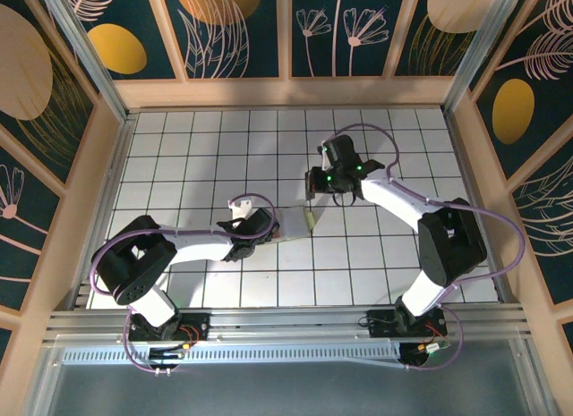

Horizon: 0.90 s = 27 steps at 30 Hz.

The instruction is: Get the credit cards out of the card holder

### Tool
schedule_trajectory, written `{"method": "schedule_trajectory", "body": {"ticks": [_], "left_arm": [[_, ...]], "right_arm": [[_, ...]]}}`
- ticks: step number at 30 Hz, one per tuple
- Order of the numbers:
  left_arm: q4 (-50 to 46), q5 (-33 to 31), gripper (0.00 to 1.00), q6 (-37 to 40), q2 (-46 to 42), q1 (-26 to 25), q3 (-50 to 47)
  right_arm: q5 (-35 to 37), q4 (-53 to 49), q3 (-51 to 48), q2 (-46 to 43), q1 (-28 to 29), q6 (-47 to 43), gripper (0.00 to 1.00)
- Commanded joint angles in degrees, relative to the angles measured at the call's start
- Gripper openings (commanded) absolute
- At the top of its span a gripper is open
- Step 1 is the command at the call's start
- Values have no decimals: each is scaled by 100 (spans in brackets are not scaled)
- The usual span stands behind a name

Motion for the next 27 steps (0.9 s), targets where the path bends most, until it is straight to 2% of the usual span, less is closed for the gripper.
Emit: {"method": "schedule_trajectory", "body": {"ticks": [1, 7, 16, 27], "left_arm": [[-662, -181, 99, 171, 104, 74, -2], [-628, -322, 99, 390, 26, 245, 79], [-690, -225, 99, 541, -142, 269, 274], [-589, -118, 99, 489, -765, 271, 174]], "right_arm": [[490, -391, 485, -16, -259, -828, 0], [1364, -639, 1007, 224, -480, -1827, 0], [1601, -784, 1304, 603, -624, -2949, 0], [1831, -896, 1512, 876, -791, -3601, 0]]}}
